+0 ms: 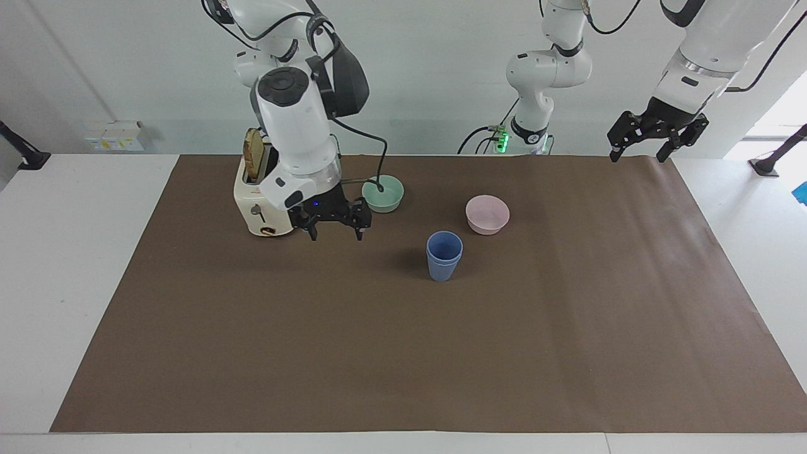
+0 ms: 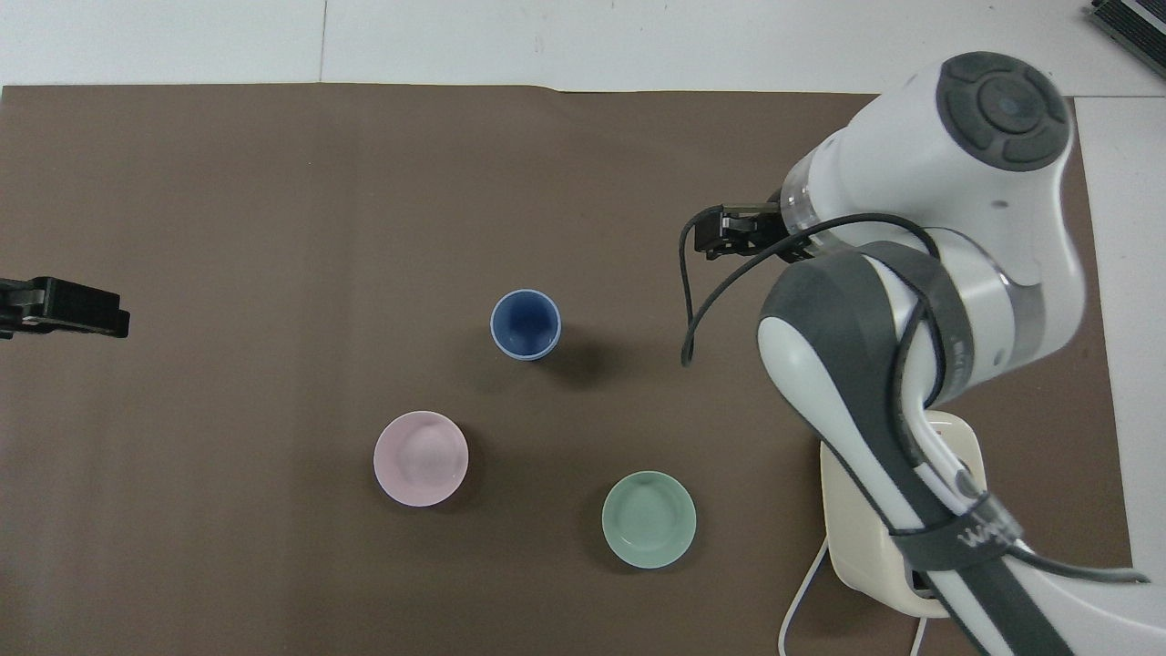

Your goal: Stack blue cups with both arms

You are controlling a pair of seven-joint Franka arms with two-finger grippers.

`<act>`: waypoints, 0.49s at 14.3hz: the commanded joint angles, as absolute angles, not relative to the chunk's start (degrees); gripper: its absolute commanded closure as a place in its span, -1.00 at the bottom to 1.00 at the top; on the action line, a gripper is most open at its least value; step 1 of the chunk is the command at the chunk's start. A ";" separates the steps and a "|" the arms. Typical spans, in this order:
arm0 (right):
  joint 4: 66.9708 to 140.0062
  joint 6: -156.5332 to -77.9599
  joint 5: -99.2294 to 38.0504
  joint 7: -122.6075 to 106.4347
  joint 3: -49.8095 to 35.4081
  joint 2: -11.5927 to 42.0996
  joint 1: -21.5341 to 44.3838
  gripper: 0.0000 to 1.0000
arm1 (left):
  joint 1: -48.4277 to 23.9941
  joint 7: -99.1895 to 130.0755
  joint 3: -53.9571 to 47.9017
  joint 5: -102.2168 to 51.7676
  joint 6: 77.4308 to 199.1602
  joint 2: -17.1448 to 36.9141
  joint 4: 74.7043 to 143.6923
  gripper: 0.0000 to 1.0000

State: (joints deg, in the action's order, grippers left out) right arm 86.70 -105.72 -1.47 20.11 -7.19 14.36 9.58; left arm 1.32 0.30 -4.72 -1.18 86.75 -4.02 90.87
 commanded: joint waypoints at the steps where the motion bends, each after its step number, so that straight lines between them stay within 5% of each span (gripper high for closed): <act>1: 87.19 -102.58 -0.09 15.57 -7.91 10.65 5.03 -1.00 | 2.46 0.09 -5.36 -0.70 85.52 -4.57 90.53 -1.00; 7: 87.27 -96.16 0.35 12.04 -7.82 4.49 -2.10 -1.00 | 2.37 0.09 -5.36 -0.70 85.52 -4.48 90.53 -1.00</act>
